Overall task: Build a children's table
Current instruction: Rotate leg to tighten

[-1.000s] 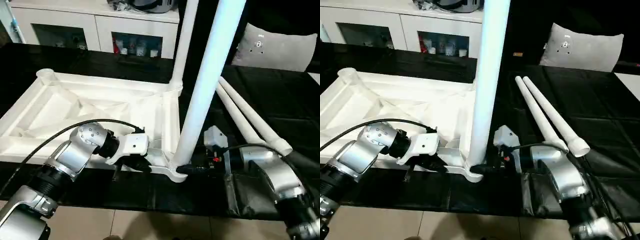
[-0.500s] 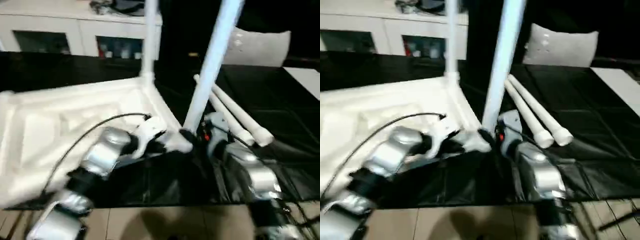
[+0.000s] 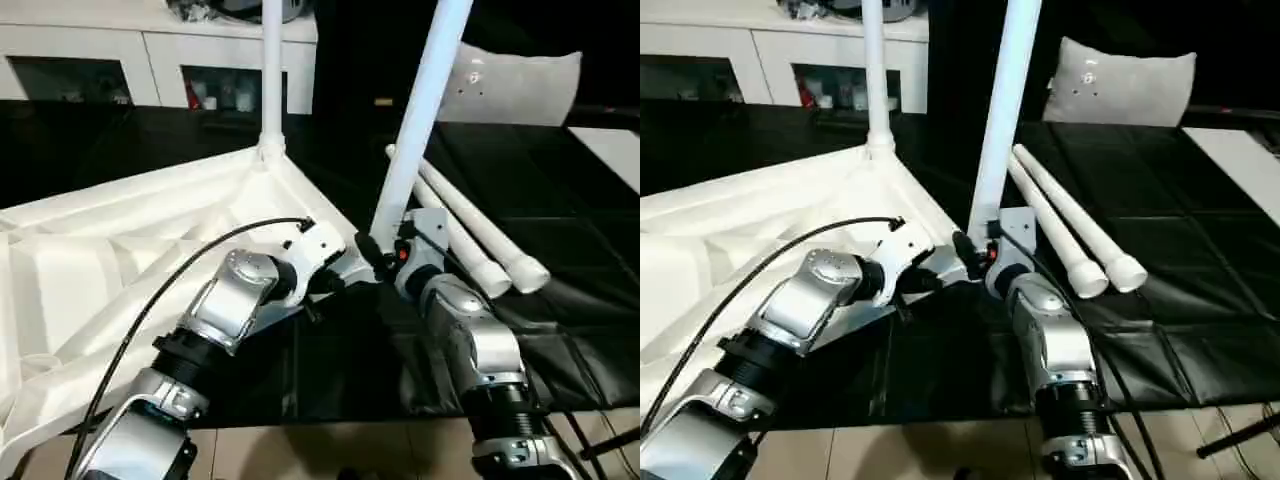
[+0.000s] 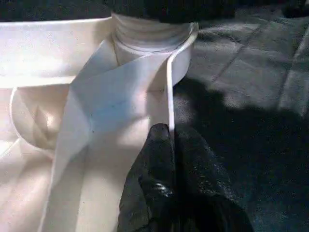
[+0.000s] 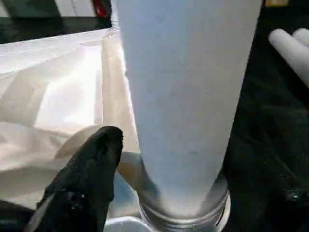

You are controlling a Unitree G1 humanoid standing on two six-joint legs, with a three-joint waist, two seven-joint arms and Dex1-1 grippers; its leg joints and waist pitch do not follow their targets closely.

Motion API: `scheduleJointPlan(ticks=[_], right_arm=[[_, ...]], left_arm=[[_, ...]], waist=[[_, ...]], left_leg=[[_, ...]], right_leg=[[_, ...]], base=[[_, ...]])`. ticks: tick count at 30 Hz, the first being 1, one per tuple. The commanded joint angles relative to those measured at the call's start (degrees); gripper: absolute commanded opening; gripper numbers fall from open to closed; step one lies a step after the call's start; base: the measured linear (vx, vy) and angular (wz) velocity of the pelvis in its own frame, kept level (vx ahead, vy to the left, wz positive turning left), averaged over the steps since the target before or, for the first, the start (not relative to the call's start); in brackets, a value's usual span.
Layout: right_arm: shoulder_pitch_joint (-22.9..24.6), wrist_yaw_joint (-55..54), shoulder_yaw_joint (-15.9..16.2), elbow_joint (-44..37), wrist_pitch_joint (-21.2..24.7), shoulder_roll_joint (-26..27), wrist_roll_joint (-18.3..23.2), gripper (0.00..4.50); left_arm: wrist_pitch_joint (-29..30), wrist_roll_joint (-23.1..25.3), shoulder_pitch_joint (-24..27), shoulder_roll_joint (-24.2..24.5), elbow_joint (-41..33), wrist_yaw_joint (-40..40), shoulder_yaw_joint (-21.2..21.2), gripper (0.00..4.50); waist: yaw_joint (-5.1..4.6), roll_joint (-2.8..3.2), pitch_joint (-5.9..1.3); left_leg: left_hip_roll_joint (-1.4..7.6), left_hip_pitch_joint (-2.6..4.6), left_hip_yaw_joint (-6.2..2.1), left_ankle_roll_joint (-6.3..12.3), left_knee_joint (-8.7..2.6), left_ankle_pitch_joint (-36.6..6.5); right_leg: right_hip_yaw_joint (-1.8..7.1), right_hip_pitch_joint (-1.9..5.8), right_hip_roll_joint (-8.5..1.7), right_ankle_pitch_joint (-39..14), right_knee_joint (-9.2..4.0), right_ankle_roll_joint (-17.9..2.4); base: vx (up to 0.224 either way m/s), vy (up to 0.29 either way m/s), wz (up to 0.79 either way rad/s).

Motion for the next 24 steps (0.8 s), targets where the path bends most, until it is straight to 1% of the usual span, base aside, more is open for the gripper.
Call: scheduleJointPlan(ticks=[1, 2, 3, 4, 5, 6, 7, 8, 9, 10, 11, 12, 13, 14, 16, 17, 18, 19, 20, 21, 22, 23, 24], right_arm=[[2.05, 1.48, 1.4, -2.57, 1.21, -0.31, 0.63, 3.69], [3.12, 1.8, 0.9, -4.52, 0.93, -0.84, 0.74, 3.78], [3.95, 1.73, 0.21, -5.97, 1.25, -0.99, 1.01, 3.92], [4.43, 1.62, -0.27, -6.82, 1.53, -1.02, 1.21, 4.1], [5.47, 2.04, -0.63, -8.38, 1.41, -1.42, 1.51, 4.12], [5.47, 2.04, -0.63, -8.38, 1.41, -1.42, 1.51, 4.15], [7.12, 2.58, -1.02, -10.71, 1.38, -2.01, 2.66, 4.15], [7.12, 2.58, -1.02, -10.71, 1.38, -2.01, 2.66, 4.45], [9.14, 2.21, -1.09, -13.95, 3.45, -2.71, 3.38, 4.45], [9.97, 2.33, -1.04, -15.29, 4.5, -2.89, 3.82, 4.49], [9.97, 2.33, -1.04, -15.29, 4.5, -2.89, 3.82, 4.5], [10.03, 2.34, -1.03, -15.37, 4.53, -2.9, 3.84, 4.5], [11.93, 3.19, -0.41, -18.03, 4.85, -3.21, 4.14, 4.5], [12.64, 3.61, -0.06, -18.9, 4.52, -3.31, 4.15, 4.5], [13.7, 4.4, 0.82, -20.13, 4.65, -3.62, 4.19, 4.5], [13.7, 4.4, 0.82, -20.13, 4.65, -3.62, 4.19, 4.5], [14.09, 5.03, 1.33, -20.68, 4.78, -3.77, 4.53, 4.5], [14.38, 6.07, 2.35, -21.39, 4.89, -4.25, 4.87, 4.5], [14.56, 7.05, 3.27, -22.14, 5.17, -4.74, 5.28, 4.5], [14.55, 7.76, 3.77, -22.53, 5.44, -5.05, 5.58, 4.5], [14.24, 8.94, 4.45, -22.88, 6.09, -5.65, 5.97, 4.5], [13.87, 10.75, 5.16, -23.24, 6.7, -6.41, 6.64, 4.5], [13.4, 12.42, 5.83, -23.35, 7.08, -7.24, 7.01, 4.5]], left_arm=[[-5.47, -0.35, -3.39, -0.8, -1.29, -0.47, -0.46, 0.0], [-6.9, 0.11, -3.5, -0.86, -0.28, 0.3, -0.52, 0.0], [-7.6, 0.22, -3.63, -1.16, 0.61, 1.11, -0.29, 0.0], [-8.04, 0.29, -3.73, -1.36, 1.17, 1.64, -0.13, 0.0], [-7.91, -0.55, -3.84, -2.1, 1.67, 2.06, 0.83, 0.27], [-7.91, -0.55, -3.84, -2.1, 1.67, 2.06, 0.83, 0.43], [-7.96, -1.8, -3.95, -3.11, 2.08, 2.84, 2.19, 0.43], [-7.96, -1.8, -3.95, -3.11, 2.08, 2.84, 2.19, 0.64], [-8.5, -2.89, -3.85, -3.7, 2.23, 2.69, 2.77, 0.64], [-8.87, -3.09, -3.79, -3.8, 2.26, 2.68, 2.82, 0.75], [-8.87, -3.09, -3.79, -3.8, 2.26, 2.68, 2.82, 0.84], [-8.92, -3.1, -3.79, -3.81, 2.27, 2.71, 2.82, 0.92], [-9.98, -3.57, -3.58, -4.0, 2.21, 3.39, 3.4, 1.0], [-10.02, -3.87, -3.42, -4.04, 1.92, 3.54, 3.71, 1.08], [-8.65, -4.6, -2.86, -4.13, 0.57, 4.77, 5.2, 1.14], [-8.65, -4.6, -2.86, -4.13, 0.57, 4.77, 5.2, 1.14], [-7.47, -4.9, -2.41, -3.99, -0.43, 5.38, 6.12, 1.14], [-5.73, -4.39, -1.29, -2.5, -2.44, 5.97, 6.78, 1.14], [-4.2, -3.87, -0.18, -0.89, -4.34, 6.29, 7.2, 1.14], [-3.21, -3.56, 0.61, 0.2, -5.62, 6.31, 7.45, 1.14], [-1.41, -3.03, 1.93, 1.96, -7.78, 6.48, 8.11, 1.14], [0.14, -2.64, 3.24, 3.53, -9.88, 6.62, 8.91, 1.14], [1.67, -2.52, 4.61, 5.1, -12.13, 6.4, 9.77, 1.14]], waist=[[0.56, 0.57, -4.62], [0.98, 0.71, -4.79], [1.16, 0.73, -4.77], [1.45, 0.74, -4.71], [1.69, 0.84, -4.65], [1.8, 0.78, -4.5], [1.98, 0.97, -4.45], [2.1, 0.84, -4.25], [2.25, 0.94, -4.25], [2.36, 0.93, -4.01], [2.25, 0.98, -3.77], [2.05, 0.86, -3.58], [1.96, 0.85, -3.52], [1.99, 0.92, -3.48], [1.88, 0.71, -3.67], [1.8, 0.71, -3.65], [1.75, 0.89, -3.73], [1.63, 0.78, -3.82], [1.55, 0.76, -3.76], [1.44, 0.53, -3.81], [1.08, 0.79, -3.67], [1.05, 0.8, -3.94], [0.81, 0.66, -3.79]], left_leg=[[0.93, -0.25, 0.0, 3.6, -3.61, -6.15], [1.08, -0.18, 0.03, 4.4, -3.49, -3.71], [1.06, -0.15, 0.18, 4.97, -3.38, -2.86], [1.14, -0.17, 0.18, 5.4, -3.46, -2.42], [1.22, -0.11, 0.18, 5.35, -3.54, -3.17], [1.25, -0.06, 0.24, 5.31, -3.58, -3.94], [1.33, 0.09, 0.17, 4.66, -3.7, -5.53], [1.33, 0.11, 0.26, 4.14, -3.73, -7.21], [1.39, 0.31, 0.22, 3.78, -3.79, -7.92], [1.41, 0.39, 0.25, 3.28, -3.95, -9.48], [1.36, 0.43, 0.11, 2.61, -4.17, -11.94], [1.29, 0.34, 0.05, 2.27, -4.32, -13.3], [1.06, 0.51, 0.0, 1.74, -4.31, -15.06], [0.93, 0.69, -0.04, 1.53, -4.2, -16.02], [0.83, 0.46, -0.17, 1.49, -4.17, -15.92], [0.8, 0.25, -0.23, 1.66, -4.18, -15.5], [0.8, 0.38, -0.28, 1.69, -4.16, -15.55], [0.87, 0.32, -0.29, 1.72, -4.1, -15.4], [0.99, 0.14, -0.36, 1.79, -4.21, -15.14], [1.08, 0.16, -0.41, 1.83, -4.25, -15.25], [0.96, 0.0, -0.35, 2.04, -4.27, -15.41], [1.23, 0.24, -0.53, 1.82, -4.19, -14.96], [1.16, -0.05, -0.46, 2.01, -4.25, -14.35]], right_leg=[[3.2, 3.9, -3.51, -10.16, -2.72, -10.66], [3.29, 3.83, -3.48, -6.6, -2.16, -11.5], [3.32, 3.76, -3.39, -5.26, -2.14, -11.75], [3.31, 3.85, -3.35, -3.99, -1.89, -12.33], [3.26, 3.87, -3.45, -4.69, -1.95, -12.53], [3.25, 3.79, -3.43, -5.79, -2.23, -12.29], [3.22, 3.72, -3.51, -8.3, -2.38, -12.11], [3.21, 3.67, -3.53, -10.83, -2.94, -11.36], [3.19, 3.56, -3.6, -12.24, -3.06, -11.09], [3.13, 3.4, -3.48, -14.89, -3.49, -10.28], [2.99, 3.36, -3.47, -18.49, -3.92, -9.08], [2.93, 3.34, -3.45, -20.67, -4.13, -8.21], [2.8, 3.26, -3.36, -24.59, -4.63, -6.52], [2.8, 3.08, -3.58, -27.85, -5.11, -4.96], [2.62, 3.22, -3.55, -29.76, -5.25, -3.57], [2.54, 3.18, -3.51, -30.13, -5.39, -3.05], [2.47, 3.06, -3.49, -30.33, -5.46, -3.01], [2.45, 3.04, -3.48, -29.66, -5.39, -3.2], [2.48, 3.17, -3.38, -28.58, -5.11, -3.45], [2.47, 3.17, -3.36, -28.33, -4.9, -3.63], [2.44, 3.04, -3.23, -28.87, -5.01, -3.42], [2.55, 3.13, -3.46, -27.68, -4.58, -4.09], [2.64, 3.14, -3.3, -27.05, -4.63, -4.17]], base=[[0.0, 0.0, 0.0], [0.0, 0.0, 0.0], [0.0, 0.0, 0.0], [0.0, 0.0, 0.0], [0.0, 0.0, 0.0], [0.0, 0.0, 0.0], [0.0, 0.0, 0.0], [0.0, 0.0, 0.0], [0.0, 0.0, 0.0], [0.0, 0.0, 0.0], [0.0, 0.0, 0.0], [0.0, 0.0, 0.0], [0.0, 0.0, 0.0], [0.0, 0.0, 0.0], [0.0, 0.0, 0.0], [0.0, 0.0, 0.0], [0.0, 0.0, 0.0], [0.0, 0.0, 0.0], [0.0, 0.0, 0.0], [0.0, 0.0, 0.0], [0.0, 0.0, 0.0], [0.0, 0.0, 0.0], [0.0, 0.0, 0.0]])
